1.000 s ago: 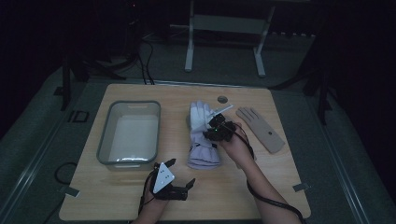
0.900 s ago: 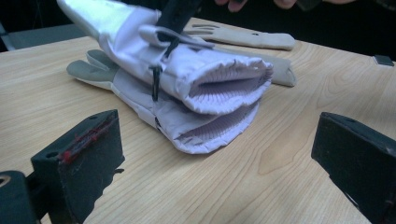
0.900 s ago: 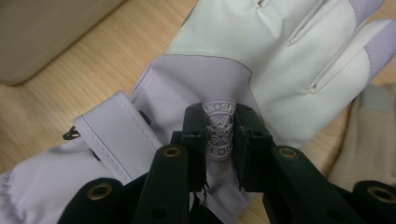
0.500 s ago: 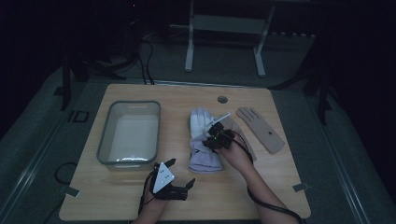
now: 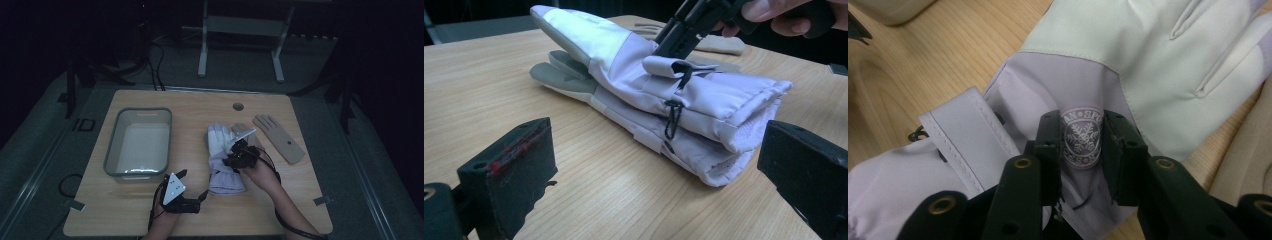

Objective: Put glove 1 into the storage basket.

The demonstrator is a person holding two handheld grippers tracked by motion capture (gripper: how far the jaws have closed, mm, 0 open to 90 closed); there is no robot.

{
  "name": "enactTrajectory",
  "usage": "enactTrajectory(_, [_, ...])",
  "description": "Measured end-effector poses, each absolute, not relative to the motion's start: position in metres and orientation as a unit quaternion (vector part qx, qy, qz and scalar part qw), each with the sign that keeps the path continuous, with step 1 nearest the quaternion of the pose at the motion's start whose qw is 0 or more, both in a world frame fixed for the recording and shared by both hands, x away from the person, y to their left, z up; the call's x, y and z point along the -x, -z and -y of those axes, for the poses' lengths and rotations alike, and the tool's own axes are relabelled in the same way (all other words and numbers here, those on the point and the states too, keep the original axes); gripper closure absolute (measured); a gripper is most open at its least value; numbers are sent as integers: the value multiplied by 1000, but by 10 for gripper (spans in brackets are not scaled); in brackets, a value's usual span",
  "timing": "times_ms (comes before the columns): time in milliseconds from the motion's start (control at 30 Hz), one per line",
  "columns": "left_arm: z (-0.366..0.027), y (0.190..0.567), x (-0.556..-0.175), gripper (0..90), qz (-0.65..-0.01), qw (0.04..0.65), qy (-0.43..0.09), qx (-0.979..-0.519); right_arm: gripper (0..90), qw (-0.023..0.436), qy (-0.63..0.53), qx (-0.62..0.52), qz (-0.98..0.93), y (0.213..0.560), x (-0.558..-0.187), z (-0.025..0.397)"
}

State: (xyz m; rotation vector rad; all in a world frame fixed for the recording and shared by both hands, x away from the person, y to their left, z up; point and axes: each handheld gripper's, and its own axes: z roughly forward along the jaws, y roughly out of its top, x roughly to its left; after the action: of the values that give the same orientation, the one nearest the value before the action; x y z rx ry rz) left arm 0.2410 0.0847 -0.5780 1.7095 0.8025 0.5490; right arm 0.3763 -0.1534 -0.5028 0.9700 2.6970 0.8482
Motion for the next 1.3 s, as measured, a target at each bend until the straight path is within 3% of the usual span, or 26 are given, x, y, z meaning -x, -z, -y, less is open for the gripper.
enactTrajectory(267, [-87, 578, -241, 21, -353, 553, -231, -719, 583, 74, -310, -314, -894, 492, -374, 155])
enactTrajectory(500, [-87, 578, -239, 21, -344, 561, -234, -716, 321, 92, -362, -317, -872, 470, -368, 167])
enactTrajectory(567, [-86, 578, -239, 21, -341, 561, -237, -716, 189, 90, -367, -315, -871, 465, -367, 173])
enactTrajectory(700, [-87, 578, -241, 21, -344, 562, -219, -720, 151, 84, -378, -312, -868, 458, -366, 188])
enactTrajectory(800, [-88, 578, -243, 21, -341, 569, -197, -722, 179, 78, -390, -310, -863, 459, -363, 198])
enactTrajectory(1100, [-85, 567, -246, 21, -330, 567, -115, -746, 181, 98, -412, -300, -854, 473, -356, 227])
enactTrajectory(1300, [-81, 557, -251, 21, -354, 543, -74, -758, 150, 83, -398, -335, -850, 489, -354, 239])
